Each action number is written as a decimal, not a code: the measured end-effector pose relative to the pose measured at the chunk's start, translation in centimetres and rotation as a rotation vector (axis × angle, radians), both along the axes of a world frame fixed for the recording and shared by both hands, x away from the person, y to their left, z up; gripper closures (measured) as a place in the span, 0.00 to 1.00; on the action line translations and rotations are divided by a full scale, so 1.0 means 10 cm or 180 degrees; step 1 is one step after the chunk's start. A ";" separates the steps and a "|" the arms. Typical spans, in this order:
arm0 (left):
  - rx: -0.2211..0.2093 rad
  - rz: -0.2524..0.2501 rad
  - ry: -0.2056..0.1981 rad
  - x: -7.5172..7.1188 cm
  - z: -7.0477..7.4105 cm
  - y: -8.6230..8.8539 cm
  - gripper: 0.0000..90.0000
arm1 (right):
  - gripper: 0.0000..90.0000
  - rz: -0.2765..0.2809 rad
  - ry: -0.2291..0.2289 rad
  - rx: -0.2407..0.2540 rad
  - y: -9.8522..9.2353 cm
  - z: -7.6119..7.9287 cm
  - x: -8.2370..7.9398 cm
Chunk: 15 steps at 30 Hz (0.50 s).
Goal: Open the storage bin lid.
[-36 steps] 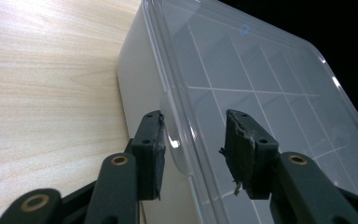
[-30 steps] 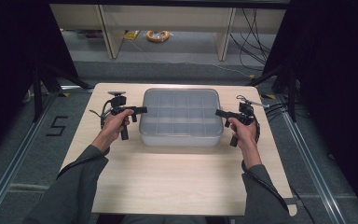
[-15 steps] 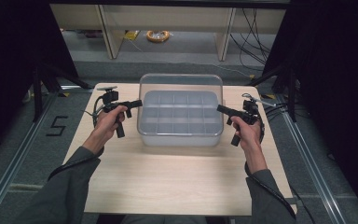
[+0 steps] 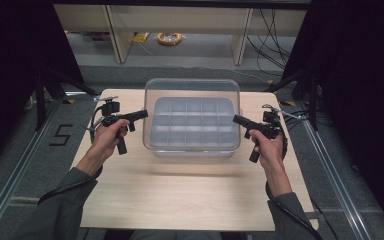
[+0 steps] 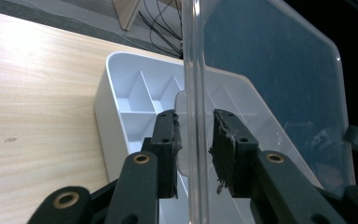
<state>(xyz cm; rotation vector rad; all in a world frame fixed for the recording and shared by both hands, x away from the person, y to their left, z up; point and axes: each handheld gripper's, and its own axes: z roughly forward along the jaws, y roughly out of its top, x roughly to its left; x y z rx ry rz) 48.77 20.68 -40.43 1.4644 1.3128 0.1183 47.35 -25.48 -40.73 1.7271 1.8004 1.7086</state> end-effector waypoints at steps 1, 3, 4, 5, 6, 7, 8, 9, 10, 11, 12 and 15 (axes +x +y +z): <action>-0.0001 -0.0009 0.0003 -0.02 -0.01 0.00 0.78 | 0.75 -0.0008 0.0028 0.0029 0.00 0.01 -0.04; -0.0002 -0.0014 0.0003 -0.07 -0.02 0.02 0.78 | 0.75 0.0008 -0.0021 -0.0023 0.01 0.02 -0.09; -0.0002 -0.0014 0.0003 -0.07 -0.02 0.02 0.78 | 0.75 0.0011 -0.0058 -0.0039 0.01 0.01 -0.10; -0.0006 -0.0011 -0.0020 -0.13 -0.05 0.04 0.78 | 0.75 0.0024 -0.0030 -0.0022 0.02 0.02 -0.14; -0.0001 -0.0025 -0.0037 -0.16 -0.06 0.04 0.78 | 0.75 0.0033 -0.0035 -0.0029 0.03 0.02 -0.18; -0.0012 -0.0047 -0.0054 -0.19 -0.07 0.05 0.78 | 0.75 0.0033 -0.0052 -0.0048 0.03 0.01 -0.21; -0.0016 -0.0053 -0.0047 -0.21 -0.08 0.05 0.78 | 0.75 0.0042 -0.0055 -0.0060 0.04 0.01 -0.24; -0.0030 -0.0049 -0.0049 -0.25 -0.09 0.06 0.78 | 0.75 0.0048 -0.0063 -0.0064 0.04 0.00 -0.26; -0.0030 -0.0049 -0.0049 -0.25 -0.09 0.06 0.78 | 0.75 0.0048 -0.0063 -0.0064 0.04 0.00 -0.26; -0.0035 -0.0059 -0.0064 -0.32 -0.10 0.08 0.79 | 0.75 0.0055 -0.0039 -0.0026 0.05 -0.02 -0.34; -0.0028 -0.0078 -0.0056 -0.36 -0.10 0.09 0.79 | 0.75 0.0066 -0.0053 -0.0047 0.05 -0.02 -0.36; -0.0059 -0.0103 -0.0082 -0.45 -0.12 0.11 0.79 | 0.75 0.0080 -0.0080 -0.0040 0.05 -0.06 -0.47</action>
